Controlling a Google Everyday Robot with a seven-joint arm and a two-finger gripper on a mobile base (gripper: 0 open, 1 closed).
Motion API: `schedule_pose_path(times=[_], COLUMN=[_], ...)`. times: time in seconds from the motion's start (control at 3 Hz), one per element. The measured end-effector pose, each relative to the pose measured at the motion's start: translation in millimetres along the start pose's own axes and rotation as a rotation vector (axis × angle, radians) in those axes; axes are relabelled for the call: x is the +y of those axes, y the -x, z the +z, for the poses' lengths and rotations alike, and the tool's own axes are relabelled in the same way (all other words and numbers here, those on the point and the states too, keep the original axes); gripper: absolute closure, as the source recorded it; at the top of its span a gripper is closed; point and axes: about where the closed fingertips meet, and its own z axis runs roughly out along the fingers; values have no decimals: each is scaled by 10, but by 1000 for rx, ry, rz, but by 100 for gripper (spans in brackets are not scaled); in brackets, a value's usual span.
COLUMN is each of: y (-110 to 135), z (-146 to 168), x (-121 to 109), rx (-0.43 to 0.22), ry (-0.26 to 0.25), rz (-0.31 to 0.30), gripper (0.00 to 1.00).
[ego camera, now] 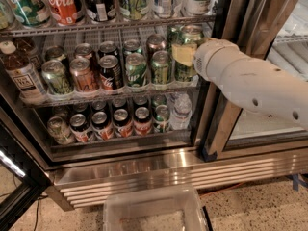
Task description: Pick green can from middle shelf of fridge
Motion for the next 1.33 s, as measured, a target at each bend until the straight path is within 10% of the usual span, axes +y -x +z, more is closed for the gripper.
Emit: schedule_pose_path(times=[0.33, 1.0, 1.33], y=[130, -1002, -1528], z=[-176, -946, -1236], x=[693, 952, 976], rx=[40, 249, 256], ry=[186, 394, 507], rz=[-28, 51, 43], gripper=[100, 100, 100])
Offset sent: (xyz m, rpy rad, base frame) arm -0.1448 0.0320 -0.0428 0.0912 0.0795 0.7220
